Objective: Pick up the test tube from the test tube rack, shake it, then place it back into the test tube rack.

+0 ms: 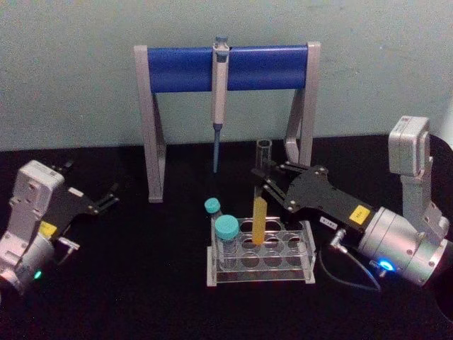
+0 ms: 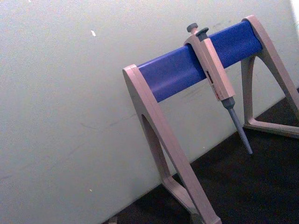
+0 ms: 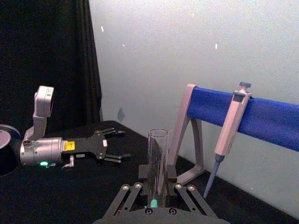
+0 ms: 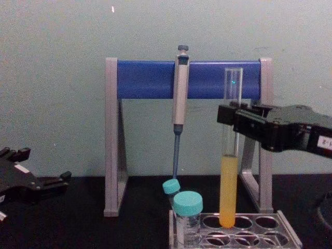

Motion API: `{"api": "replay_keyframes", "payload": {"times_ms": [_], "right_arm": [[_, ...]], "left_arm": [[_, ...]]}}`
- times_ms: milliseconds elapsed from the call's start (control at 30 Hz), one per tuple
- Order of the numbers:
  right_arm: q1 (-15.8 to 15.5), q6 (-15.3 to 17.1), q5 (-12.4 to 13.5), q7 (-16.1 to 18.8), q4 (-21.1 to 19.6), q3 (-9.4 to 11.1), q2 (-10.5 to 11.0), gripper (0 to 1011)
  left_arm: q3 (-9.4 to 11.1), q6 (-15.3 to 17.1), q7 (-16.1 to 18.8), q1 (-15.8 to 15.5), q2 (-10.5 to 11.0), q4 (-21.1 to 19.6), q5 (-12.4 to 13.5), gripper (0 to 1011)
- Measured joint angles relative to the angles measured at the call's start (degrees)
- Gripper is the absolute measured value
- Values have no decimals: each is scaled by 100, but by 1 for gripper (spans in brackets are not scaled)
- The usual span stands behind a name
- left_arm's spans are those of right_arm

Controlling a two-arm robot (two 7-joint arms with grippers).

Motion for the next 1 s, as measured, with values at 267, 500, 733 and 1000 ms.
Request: {"api": "replay_keyframes", "payload": {"times_ms": [267,500,733,1000], "right_arm": [[13,-111,3,11,166,-67,-68,229],[27,-199,4,23,290,-95,-130,229],[31,-275,-38,27,390,-120,-164,228],[4,-472,-112,59,545,-132,-243,229]], "left_arm": [[0,0,0,0,0,0,0,1001],[0,0,0,0,0,0,0,1001],[0,0,0,0,0,0,0,1001],[0,0,0,0,0,0,0,1001]]}}
